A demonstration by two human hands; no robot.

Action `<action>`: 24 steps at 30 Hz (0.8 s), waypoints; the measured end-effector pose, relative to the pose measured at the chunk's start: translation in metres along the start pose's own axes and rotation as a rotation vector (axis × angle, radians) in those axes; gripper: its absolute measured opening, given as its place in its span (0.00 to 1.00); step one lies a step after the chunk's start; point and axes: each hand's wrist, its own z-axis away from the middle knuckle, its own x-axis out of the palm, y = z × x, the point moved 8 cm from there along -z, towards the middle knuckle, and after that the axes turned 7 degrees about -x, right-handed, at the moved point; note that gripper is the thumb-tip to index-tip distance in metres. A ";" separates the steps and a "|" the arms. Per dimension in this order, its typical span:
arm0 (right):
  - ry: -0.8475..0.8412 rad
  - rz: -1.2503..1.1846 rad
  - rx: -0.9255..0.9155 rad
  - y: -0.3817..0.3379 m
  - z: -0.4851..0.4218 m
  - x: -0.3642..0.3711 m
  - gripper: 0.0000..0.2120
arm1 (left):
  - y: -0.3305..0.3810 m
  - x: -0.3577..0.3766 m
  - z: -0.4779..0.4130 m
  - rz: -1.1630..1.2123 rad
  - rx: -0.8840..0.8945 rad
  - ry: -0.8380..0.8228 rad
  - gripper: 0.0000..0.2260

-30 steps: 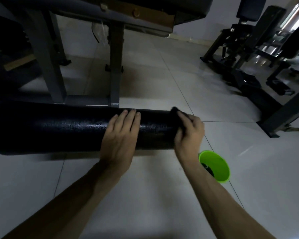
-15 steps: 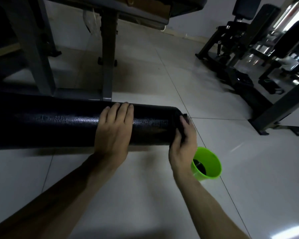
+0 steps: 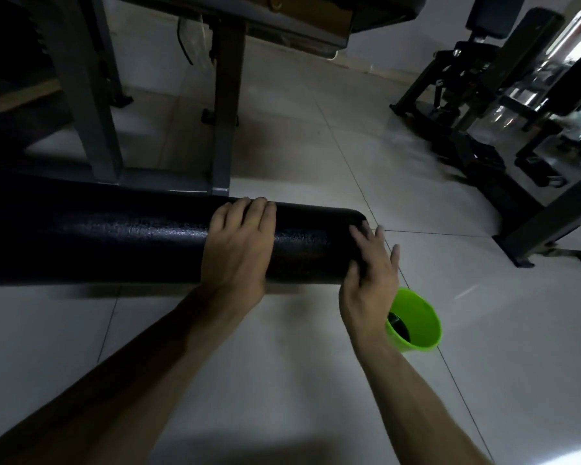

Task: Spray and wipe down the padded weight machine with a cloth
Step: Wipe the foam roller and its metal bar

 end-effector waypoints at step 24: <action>-0.258 -0.135 -0.312 -0.178 0.010 0.110 0.30 | -0.111 -0.022 0.039 0.134 -0.058 0.159 0.45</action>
